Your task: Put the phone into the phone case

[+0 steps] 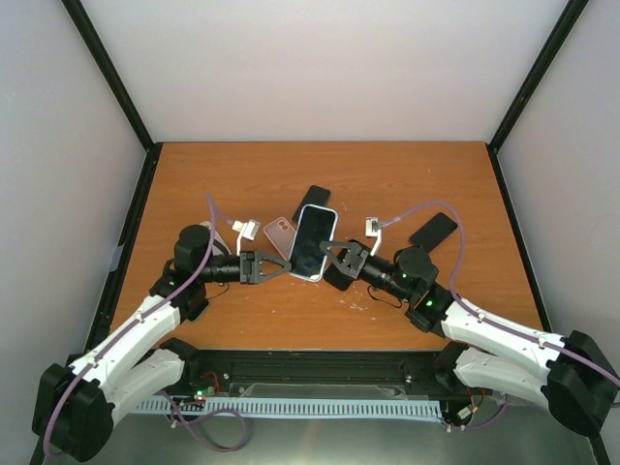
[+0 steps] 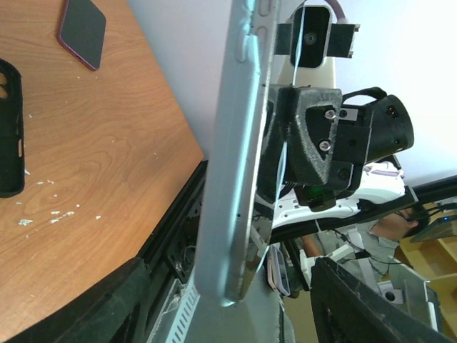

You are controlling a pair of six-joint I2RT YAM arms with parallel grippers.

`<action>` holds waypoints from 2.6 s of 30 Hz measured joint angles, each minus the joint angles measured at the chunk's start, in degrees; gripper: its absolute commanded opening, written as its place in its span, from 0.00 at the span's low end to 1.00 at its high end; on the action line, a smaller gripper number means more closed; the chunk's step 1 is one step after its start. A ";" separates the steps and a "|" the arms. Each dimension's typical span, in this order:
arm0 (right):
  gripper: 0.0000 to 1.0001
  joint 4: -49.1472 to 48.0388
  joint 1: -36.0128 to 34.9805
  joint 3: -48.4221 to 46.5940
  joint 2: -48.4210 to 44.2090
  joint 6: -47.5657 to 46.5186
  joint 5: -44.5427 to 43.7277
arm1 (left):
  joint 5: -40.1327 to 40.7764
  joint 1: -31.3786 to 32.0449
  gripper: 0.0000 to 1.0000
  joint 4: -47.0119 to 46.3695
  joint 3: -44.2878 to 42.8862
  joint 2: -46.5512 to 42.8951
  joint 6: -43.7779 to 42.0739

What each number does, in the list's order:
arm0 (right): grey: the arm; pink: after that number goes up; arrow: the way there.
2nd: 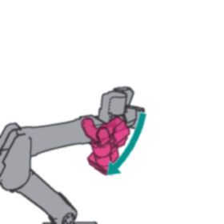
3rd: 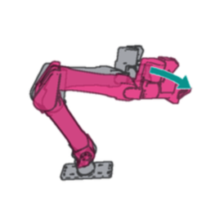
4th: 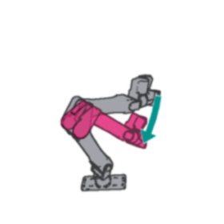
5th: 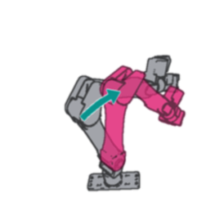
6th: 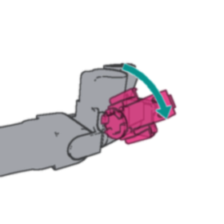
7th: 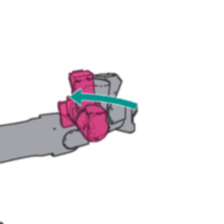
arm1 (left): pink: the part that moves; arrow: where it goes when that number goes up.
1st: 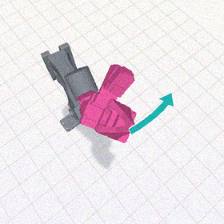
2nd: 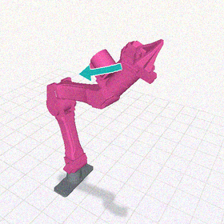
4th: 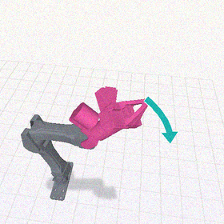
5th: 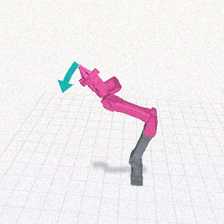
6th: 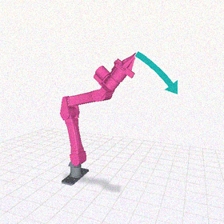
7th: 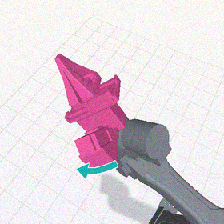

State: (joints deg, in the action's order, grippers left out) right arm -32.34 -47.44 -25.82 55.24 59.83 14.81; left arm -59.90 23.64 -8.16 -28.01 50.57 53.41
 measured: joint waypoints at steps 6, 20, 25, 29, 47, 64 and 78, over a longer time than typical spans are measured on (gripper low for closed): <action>0.03 -0.42 0.00 -0.83 2.43 1.16 -0.74 | -0.44 0.22 0.04 -1.40 -0.24 1.64 0.37; 0.03 -0.39 1.25 -2.64 7.87 1.92 -2.43 | 8.98 0.20 0.11 18.53 -8.92 5.05 -11.37; 0.03 -0.39 1.07 -2.64 8.70 0.90 -1.07 | 10.36 0.26 0.44 19.63 -8.87 5.07 -10.97; 0.03 0.46 0.35 -2.23 9.09 0.37 2.08 | 11.26 0.31 0.54 16.11 -8.81 4.26 -10.21; 0.03 3.69 0.76 -0.37 10.40 -2.75 3.54 | 17.44 0.26 0.64 17.44 -8.72 8.81 -13.60; 0.04 13.68 32.61 -19.10 36.26 -16.98 11.15 | 31.87 0.26 0.99 26.67 -8.70 4.00 -14.75; 0.48 20.98 39.43 -34.69 58.40 -18.69 15.52 | 44.54 -0.17 0.90 28.94 -6.19 13.77 -7.80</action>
State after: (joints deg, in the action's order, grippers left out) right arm -11.35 -8.01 -60.51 113.65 41.15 30.33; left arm -15.35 23.46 20.78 -34.20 64.34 45.60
